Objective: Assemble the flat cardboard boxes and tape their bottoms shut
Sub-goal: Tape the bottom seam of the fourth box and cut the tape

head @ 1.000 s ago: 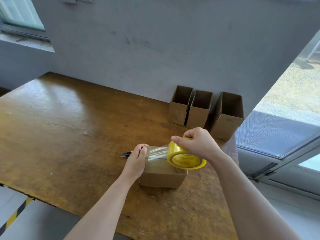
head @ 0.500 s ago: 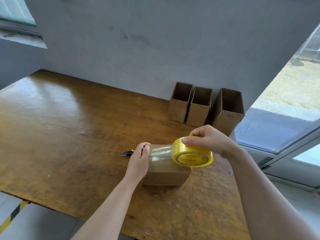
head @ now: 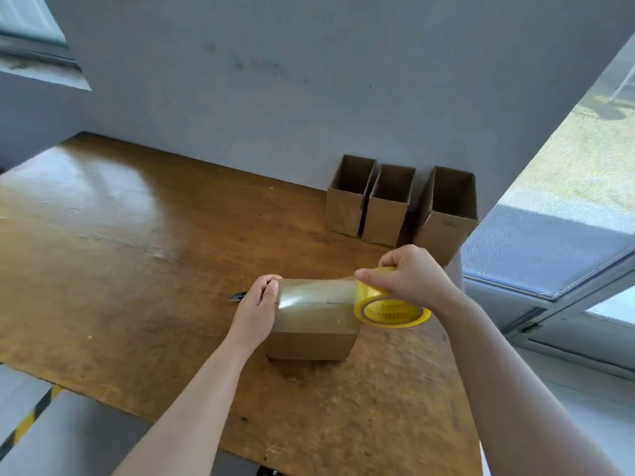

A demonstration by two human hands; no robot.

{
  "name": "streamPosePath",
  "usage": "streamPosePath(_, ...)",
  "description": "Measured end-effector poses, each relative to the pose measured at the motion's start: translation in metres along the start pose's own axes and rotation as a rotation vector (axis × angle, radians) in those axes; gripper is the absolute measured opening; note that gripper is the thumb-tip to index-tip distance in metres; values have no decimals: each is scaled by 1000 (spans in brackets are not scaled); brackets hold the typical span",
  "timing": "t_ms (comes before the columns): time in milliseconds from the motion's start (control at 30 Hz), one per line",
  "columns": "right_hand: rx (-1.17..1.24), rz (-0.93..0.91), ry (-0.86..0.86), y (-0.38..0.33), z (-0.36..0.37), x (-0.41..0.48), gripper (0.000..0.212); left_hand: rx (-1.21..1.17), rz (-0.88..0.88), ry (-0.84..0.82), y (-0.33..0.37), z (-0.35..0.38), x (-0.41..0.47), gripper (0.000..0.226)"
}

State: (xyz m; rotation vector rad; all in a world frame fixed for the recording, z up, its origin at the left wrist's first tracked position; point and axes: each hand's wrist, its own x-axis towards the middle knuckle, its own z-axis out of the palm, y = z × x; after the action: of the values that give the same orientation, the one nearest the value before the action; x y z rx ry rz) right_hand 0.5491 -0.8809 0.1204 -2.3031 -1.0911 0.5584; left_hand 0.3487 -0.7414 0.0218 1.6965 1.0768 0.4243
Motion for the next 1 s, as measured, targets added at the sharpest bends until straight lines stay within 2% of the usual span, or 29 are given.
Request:
streamPosePath(333, -241, 60, -24, 21, 7, 1, 58, 64, 2, 34, 0, 1, -3, 39)
streamPosePath(633, -185, 78, -86, 41, 22, 10, 59, 53, -19, 38, 0, 3, -3, 38)
streamPosePath(900, -10, 160, -143, 65, 44, 16, 62, 67, -36, 62, 1, 4, -4, 41)
streamPosePath(967, -18, 163, -160, 65, 44, 16, 68, 172, -46, 146, 7, 5, -9, 45)
streamPosePath(1000, -31, 159, -167, 64, 44, 16, 69, 318, -27, 224, 9, 7, -13, 48)
